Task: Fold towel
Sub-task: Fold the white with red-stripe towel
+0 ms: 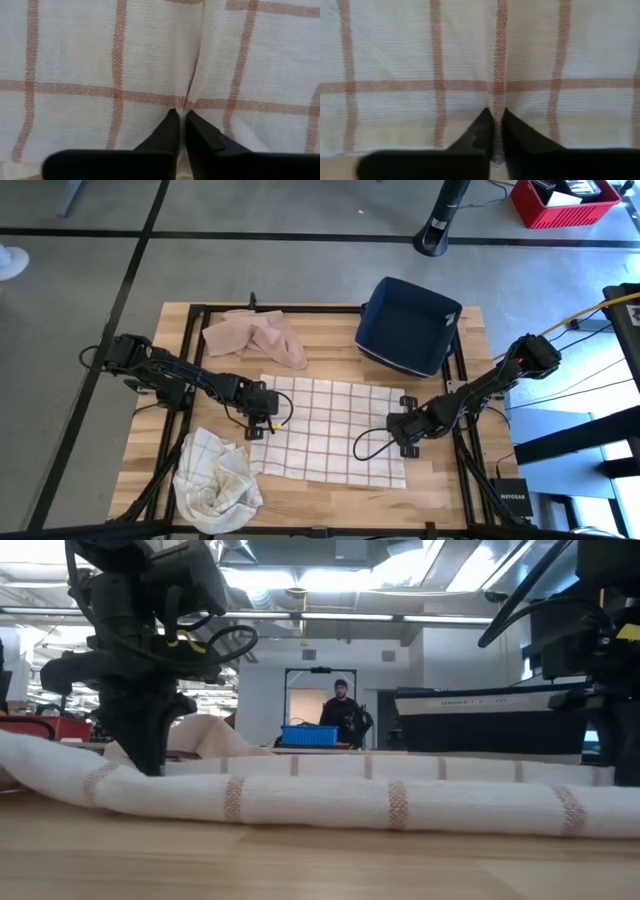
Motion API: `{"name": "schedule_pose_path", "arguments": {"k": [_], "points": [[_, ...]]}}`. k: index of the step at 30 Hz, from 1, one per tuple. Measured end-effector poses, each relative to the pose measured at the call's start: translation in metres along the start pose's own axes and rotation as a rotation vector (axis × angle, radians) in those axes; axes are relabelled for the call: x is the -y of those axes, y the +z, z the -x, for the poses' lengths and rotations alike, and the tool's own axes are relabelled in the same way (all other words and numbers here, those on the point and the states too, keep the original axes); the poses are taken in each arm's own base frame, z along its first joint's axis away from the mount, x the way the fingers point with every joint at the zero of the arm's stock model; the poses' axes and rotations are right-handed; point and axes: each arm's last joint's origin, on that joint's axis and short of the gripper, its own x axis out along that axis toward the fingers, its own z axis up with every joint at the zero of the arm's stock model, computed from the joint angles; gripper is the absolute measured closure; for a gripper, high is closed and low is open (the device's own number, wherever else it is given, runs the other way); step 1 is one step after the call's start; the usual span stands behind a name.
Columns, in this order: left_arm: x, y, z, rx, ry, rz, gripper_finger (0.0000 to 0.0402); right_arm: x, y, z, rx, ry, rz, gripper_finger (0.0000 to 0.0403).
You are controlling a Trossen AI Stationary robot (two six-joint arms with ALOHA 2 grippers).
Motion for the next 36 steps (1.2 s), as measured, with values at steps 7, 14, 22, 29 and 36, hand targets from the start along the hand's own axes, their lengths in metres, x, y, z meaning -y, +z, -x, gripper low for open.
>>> {"name": "schedule_pose_path", "arguments": {"k": [7,14,22,29,36], "points": [[0.0,0.001,0.0,0.014,0.005,0.031,0.0358,0.0,0.0,0.0,0.01,-0.016,0.005,0.036],[-0.001,0.001,0.0,0.019,0.026,-0.017,0.0359,0.002,0.001,-0.001,0.042,-0.078,0.007,0.0393],[-0.004,-0.001,0.008,-0.011,0.147,-0.006,0.0397,0.005,0.002,0.007,0.047,-0.138,0.01,0.0395],[0.005,0.005,0.056,0.06,0.17,0.028,0.0399,0.006,0.014,0.048,0.078,-0.183,0.018,0.0398],[0.004,0.003,0.107,0.192,0.198,0.038,0.04,0.009,0.026,0.09,0.167,-0.279,0.05,0.0398]]}}
